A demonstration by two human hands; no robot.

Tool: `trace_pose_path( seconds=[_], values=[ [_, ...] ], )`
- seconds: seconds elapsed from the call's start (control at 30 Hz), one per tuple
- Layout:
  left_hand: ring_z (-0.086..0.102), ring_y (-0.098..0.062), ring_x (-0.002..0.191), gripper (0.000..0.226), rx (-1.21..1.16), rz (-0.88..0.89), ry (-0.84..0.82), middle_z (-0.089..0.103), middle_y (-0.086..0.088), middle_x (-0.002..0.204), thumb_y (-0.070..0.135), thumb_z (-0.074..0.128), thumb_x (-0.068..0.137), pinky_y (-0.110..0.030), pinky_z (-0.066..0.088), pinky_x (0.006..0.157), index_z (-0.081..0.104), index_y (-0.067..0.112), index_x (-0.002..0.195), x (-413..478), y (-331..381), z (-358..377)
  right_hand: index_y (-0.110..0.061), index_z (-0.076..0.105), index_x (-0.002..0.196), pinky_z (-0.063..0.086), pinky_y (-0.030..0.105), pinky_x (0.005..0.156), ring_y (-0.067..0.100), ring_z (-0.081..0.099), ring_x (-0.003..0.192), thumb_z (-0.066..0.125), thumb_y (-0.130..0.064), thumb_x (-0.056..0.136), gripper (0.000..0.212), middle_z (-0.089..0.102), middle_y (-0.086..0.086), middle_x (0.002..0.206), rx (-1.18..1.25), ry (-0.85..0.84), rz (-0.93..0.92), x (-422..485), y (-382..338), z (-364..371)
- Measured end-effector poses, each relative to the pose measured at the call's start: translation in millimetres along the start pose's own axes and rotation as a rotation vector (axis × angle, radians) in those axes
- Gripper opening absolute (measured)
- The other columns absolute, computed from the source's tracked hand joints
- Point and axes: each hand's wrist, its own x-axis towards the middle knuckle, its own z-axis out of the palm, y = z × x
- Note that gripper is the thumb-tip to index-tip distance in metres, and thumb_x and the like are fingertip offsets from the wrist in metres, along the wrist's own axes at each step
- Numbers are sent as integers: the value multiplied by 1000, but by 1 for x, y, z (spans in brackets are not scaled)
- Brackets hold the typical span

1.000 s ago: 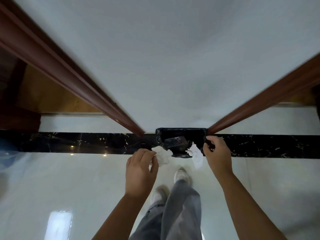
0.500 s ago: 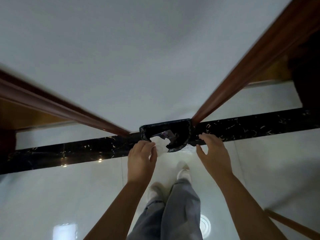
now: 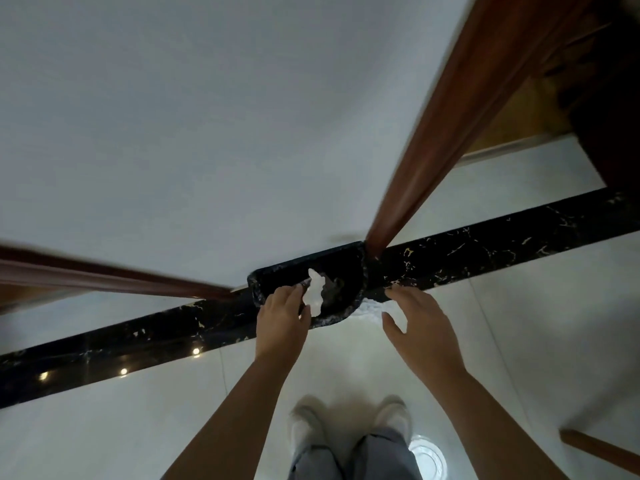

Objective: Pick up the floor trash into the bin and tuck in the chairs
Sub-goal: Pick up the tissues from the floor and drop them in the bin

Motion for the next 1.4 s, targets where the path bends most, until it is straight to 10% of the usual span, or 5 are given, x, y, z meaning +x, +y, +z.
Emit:
trace_pose_path(
  seconds=[0.97,1.4],
  values=[
    [57,-26,96,34,89,347,198,64,-10,106,26,50,86,-40,49,80,64,5,108,6,-66,181,-8,60,108,42,31,71,27,52,100,58,-11,84,24,56,10,111,97,-47,252,85,234,335],
    [57,-32,97,33,27,225,228,61,-16,108,23,49,88,-47,48,80,63,0,108,0,-60,148,-5,60,87,38,9,54,6,47,64,58,-4,85,3,54,7,84,249,69,346,50,202,260]
  ],
)
